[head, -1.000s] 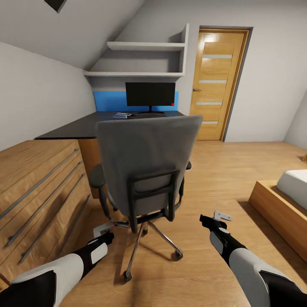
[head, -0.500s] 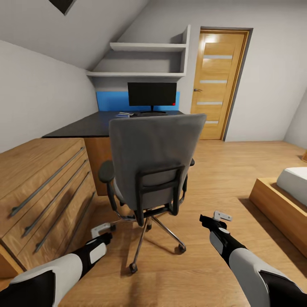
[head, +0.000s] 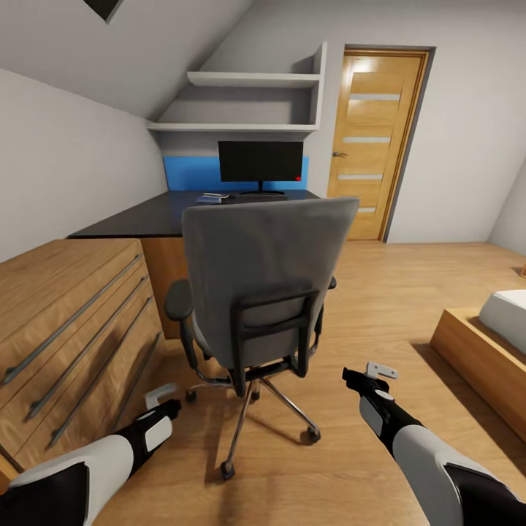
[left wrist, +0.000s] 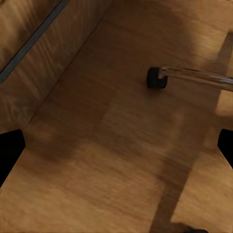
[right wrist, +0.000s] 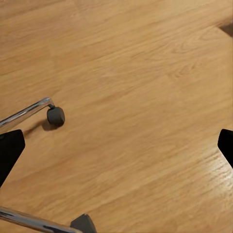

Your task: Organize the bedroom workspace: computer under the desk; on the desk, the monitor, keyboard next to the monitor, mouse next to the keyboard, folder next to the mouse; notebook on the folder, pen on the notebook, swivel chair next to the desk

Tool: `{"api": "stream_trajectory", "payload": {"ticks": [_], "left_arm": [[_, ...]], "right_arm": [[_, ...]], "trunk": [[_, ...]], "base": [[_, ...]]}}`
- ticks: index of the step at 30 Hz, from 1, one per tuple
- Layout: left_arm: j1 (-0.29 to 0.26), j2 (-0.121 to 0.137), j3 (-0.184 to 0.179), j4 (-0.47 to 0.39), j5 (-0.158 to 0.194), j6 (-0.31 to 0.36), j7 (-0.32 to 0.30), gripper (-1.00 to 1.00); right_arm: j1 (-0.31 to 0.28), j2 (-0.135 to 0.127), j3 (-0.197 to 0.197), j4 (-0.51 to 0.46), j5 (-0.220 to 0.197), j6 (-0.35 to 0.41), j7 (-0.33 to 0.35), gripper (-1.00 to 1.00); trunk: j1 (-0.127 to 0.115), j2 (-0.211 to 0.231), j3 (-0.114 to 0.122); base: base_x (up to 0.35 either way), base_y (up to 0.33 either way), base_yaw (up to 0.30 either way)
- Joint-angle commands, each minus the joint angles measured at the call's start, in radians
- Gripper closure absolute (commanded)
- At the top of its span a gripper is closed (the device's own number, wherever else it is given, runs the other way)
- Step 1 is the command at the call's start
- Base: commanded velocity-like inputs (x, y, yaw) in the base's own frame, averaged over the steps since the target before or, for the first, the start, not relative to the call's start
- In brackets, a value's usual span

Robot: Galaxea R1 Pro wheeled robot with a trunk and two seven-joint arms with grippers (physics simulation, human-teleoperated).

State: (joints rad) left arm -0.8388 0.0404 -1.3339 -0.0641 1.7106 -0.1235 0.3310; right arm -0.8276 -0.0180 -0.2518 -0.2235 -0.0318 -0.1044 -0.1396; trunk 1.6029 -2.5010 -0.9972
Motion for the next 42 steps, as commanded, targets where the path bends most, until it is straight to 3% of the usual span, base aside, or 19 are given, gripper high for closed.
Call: {"api": "stream_trajectory", "payload": {"ticks": [1,4,6,8,11,13,23,42], "left_arm": [[0.000,0.002,-0.007,0.011,0.032,-0.004,0.006,-1.00],[0.000,0.003,-0.006,0.016,0.064,-0.004,0.003,-1.00],[0.000,0.004,-0.005,0.018,0.106,-0.003,0.001,-1.00],[0.000,0.004,-0.004,0.020,0.173,-0.003,-0.001,-1.00],[0.000,0.004,-0.003,0.021,0.225,-0.002,-0.001,-1.00],[0.000,0.004,-0.002,0.021,0.238,-0.002,-0.001,-1.00],[0.000,0.005,0.000,0.021,0.263,-0.003,-0.003,-1.00],[0.000,0.019,0.001,0.020,0.267,-0.004,-0.003,-1.00]], "right_arm": [[-0.001,0.000,0.000,0.001,-0.003,-0.004,-0.002,-1.00],[-0.001,0.000,0.000,0.001,-0.003,-0.003,-0.002,-1.00],[-0.001,0.000,0.000,0.001,-0.003,-0.003,-0.002,-1.00],[-0.001,0.000,0.000,0.001,-0.003,-0.003,-0.002,-1.00],[-0.001,0.000,0.000,0.002,-0.003,-0.003,-0.002,-1.00],[0.000,0.000,0.000,0.002,-0.003,-0.003,-0.002,-1.00],[-0.001,-0.004,0.000,0.001,-0.002,-0.003,-0.002,-1.00],[-0.001,-0.001,0.001,0.002,-0.001,-0.004,-0.005,-1.00]], "trunk": [[0.000,0.000,-0.001],[0.000,0.000,-0.001],[0.000,0.000,-0.001],[0.000,0.000,-0.001],[0.000,0.000,-0.001],[0.000,0.000,-0.001],[0.000,0.000,-0.001],[0.000,0.000,-0.001]], "base": [[0.016,0.000,0.000],[0.010,0.000,0.000],[0.005,0.000,0.000],[0.002,0.000,0.000],[0.001,0.000,0.000],[0.000,0.000,0.000],[0.012,0.000,0.000],[0.156,0.000,0.000]]}}
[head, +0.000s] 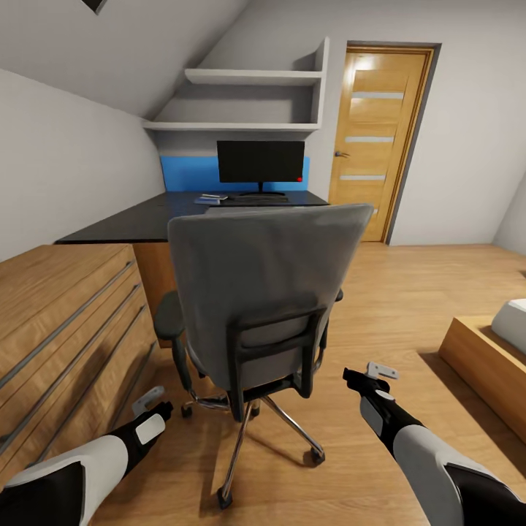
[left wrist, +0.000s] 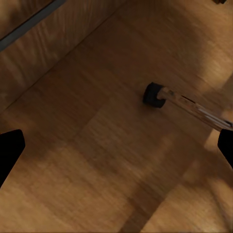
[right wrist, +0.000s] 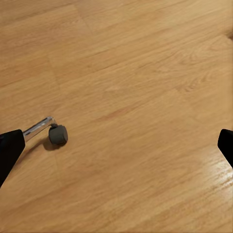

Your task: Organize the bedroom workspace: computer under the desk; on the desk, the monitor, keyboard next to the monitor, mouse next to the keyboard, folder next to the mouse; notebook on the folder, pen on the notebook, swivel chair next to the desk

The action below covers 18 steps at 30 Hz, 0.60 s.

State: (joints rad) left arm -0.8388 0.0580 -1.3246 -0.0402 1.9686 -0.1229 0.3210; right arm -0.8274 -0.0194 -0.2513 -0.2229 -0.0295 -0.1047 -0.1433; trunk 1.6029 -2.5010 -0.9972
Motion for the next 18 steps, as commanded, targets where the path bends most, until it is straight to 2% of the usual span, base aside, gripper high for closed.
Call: {"api": "stream_trajectory", "payload": {"ticks": [1,6,18], "left_arm": [[0.000,0.001,-0.008,-0.004,0.009,-0.004,0.007,-1.00],[0.000,0.000,-0.010,-0.004,0.009,-0.004,0.008,-1.00],[0.000,-0.002,-0.011,-0.006,0.007,-0.006,0.008,-1.00]], "right_arm": [[-0.001,0.000,0.000,0.001,-0.003,-0.004,-0.002,-1.00],[-0.001,0.001,0.001,0.002,-0.004,-0.004,-0.002,-1.00],[-0.001,0.001,0.001,0.002,-0.003,-0.004,-0.002,-1.00]], "trunk": [[0.000,0.000,-0.001],[0.000,0.000,0.000],[0.000,0.000,0.011]], "base": [[0.014,0.000,0.000],[0.006,0.000,-0.018],[0.000,0.000,-0.159]]}}
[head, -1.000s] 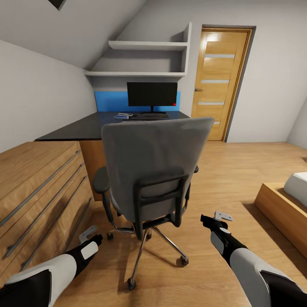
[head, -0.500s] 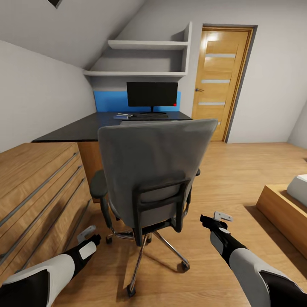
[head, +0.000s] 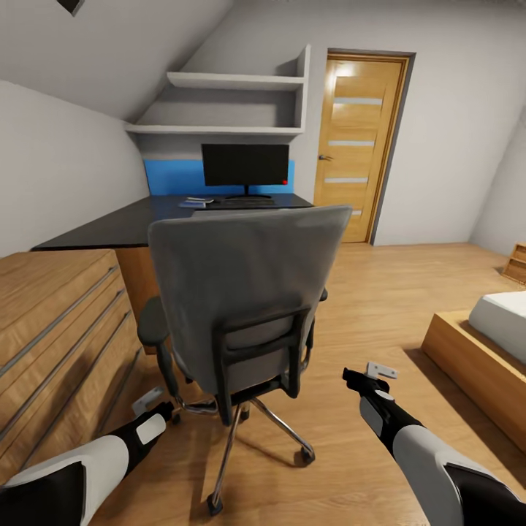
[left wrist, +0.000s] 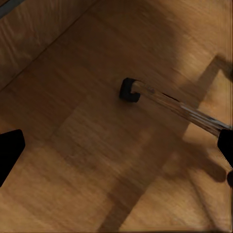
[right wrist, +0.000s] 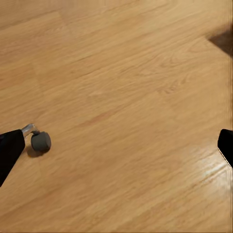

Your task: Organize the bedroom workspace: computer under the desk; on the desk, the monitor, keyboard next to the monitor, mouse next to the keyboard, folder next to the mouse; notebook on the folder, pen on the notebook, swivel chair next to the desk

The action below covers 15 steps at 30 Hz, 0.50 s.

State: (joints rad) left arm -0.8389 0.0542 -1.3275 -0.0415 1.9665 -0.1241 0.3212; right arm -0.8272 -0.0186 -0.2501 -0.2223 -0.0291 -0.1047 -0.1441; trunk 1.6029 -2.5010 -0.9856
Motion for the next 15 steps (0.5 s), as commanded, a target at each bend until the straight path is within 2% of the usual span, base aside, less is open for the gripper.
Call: {"api": "stream_trajectory", "payload": {"ticks": [1,15], "left_arm": [[0.000,0.001,-0.009,-0.004,0.008,-0.005,0.007,-1.00],[0.000,0.003,-0.011,-0.005,0.008,-0.005,0.005,-1.00]], "right_arm": [[-0.001,0.000,0.000,0.001,-0.003,-0.004,-0.001,-1.00],[-0.001,0.000,0.000,0.001,-0.004,-0.004,0.000,-1.00]], "trunk": [[0.000,0.000,0.000],[0.000,0.000,0.014]], "base": [[0.000,0.000,-0.172],[0.007,0.000,-0.166]]}}
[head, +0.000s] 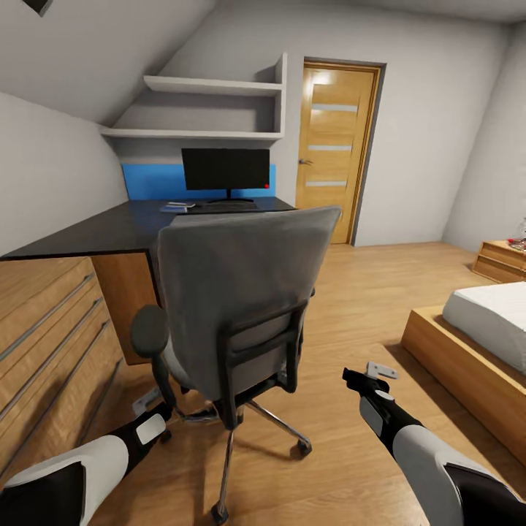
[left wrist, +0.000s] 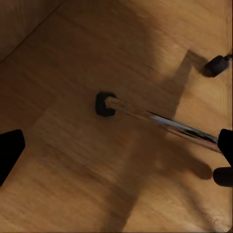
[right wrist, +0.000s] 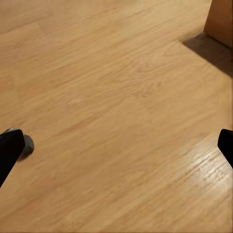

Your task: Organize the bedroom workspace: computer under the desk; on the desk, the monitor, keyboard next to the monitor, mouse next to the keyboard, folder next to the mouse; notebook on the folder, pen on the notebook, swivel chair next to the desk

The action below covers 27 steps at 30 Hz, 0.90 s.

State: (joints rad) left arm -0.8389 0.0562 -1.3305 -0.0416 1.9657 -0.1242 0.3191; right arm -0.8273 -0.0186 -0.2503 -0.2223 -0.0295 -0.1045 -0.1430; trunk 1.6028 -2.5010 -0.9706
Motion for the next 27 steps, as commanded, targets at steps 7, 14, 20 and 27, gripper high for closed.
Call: {"api": "stream_trajectory", "payload": {"ticks": [7,14,20,27], "left_arm": [[0.000,0.001,-0.013,-0.004,0.009,-0.005,0.005,-1.00],[0.000,0.001,-0.016,-0.004,0.007,-0.005,0.005,-1.00],[0.000,-0.001,-0.017,-0.004,0.004,-0.005,0.004,-1.00],[0.000,-0.004,-0.022,-0.007,0.000,-0.005,0.000,-1.00]], "right_arm": [[-0.001,0.000,0.000,0.001,-0.003,-0.004,-0.001,-1.00],[-0.001,0.000,0.000,0.001,-0.003,-0.004,-0.001,-1.00],[-0.001,0.000,0.000,0.001,-0.003,-0.004,-0.001,-1.00],[-0.001,0.000,0.000,0.000,-0.004,-0.004,-0.001,-1.00]], "trunk": [[0.000,0.000,0.005],[0.000,0.000,0.007],[0.000,0.000,0.007],[0.000,0.000,0.007]], "base": [[0.252,0.000,-0.135],[0.311,0.000,-0.047],[0.305,0.000,-0.003],[0.097,0.000,0.000]]}}
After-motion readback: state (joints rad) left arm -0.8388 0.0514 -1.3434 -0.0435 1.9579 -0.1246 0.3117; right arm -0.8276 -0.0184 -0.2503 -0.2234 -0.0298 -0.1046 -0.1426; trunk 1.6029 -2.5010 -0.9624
